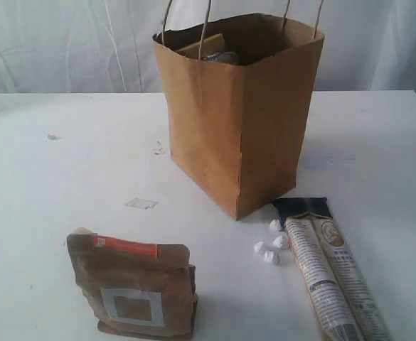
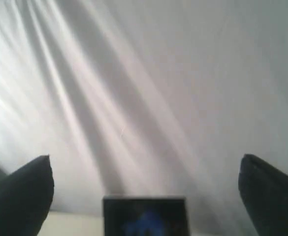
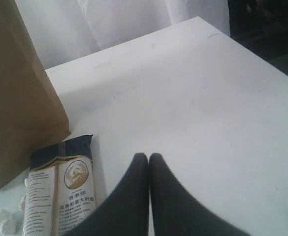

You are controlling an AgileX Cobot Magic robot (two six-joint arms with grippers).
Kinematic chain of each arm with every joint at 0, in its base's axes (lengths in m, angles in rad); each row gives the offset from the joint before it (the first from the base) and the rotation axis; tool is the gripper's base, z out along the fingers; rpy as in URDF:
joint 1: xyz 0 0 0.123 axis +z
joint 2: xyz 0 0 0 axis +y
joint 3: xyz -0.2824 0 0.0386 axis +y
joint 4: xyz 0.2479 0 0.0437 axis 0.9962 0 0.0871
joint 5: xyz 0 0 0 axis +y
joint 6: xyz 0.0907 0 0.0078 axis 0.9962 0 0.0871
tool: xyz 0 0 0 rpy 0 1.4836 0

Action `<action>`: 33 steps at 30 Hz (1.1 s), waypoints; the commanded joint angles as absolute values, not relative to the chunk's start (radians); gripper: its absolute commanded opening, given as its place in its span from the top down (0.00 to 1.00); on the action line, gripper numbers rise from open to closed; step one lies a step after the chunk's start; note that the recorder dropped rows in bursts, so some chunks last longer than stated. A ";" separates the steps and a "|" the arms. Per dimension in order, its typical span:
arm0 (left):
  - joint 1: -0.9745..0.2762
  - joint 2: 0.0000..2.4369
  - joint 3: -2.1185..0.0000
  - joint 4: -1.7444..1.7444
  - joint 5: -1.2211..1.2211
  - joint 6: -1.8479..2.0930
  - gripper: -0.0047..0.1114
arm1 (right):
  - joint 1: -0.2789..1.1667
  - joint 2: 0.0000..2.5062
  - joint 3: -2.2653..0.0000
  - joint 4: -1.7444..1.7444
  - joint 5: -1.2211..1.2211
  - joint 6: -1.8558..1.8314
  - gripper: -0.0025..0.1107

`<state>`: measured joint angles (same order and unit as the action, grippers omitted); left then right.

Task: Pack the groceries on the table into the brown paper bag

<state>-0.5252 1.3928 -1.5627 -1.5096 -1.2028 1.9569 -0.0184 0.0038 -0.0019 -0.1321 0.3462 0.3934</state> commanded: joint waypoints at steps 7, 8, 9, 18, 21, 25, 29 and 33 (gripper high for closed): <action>-0.174 1.344 -1.060 -1.744 -0.888 2.120 0.08 | -0.024 0.000 0.000 -0.134 0.342 0.397 0.98; -0.174 1.337 -1.002 -1.744 -0.806 2.120 0.13 | -0.024 0.000 0.000 -0.134 0.342 0.397 0.98; -0.174 1.325 -0.967 -1.744 -0.718 2.120 0.17 | -0.024 0.000 0.000 -0.134 0.342 0.397 0.98; -0.174 1.209 -0.756 -1.744 -0.212 2.006 0.95 | -0.024 0.000 0.000 -0.134 0.342 0.397 0.98; -0.174 1.175 -0.737 -1.744 -0.078 1.946 0.95 | -0.024 0.000 0.000 -0.134 0.342 0.397 0.98; -0.174 1.159 -0.741 -1.717 -0.017 2.011 0.95 | -0.024 0.000 0.000 -0.134 0.342 0.397 0.98; -0.174 1.159 -0.787 -1.711 -0.290 2.015 0.96 | -0.024 0.000 0.000 -0.134 0.342 0.397 0.98; -0.076 1.177 -0.836 -1.618 -0.660 1.877 0.96 | -0.024 0.000 0.000 -0.134 0.342 0.397 0.98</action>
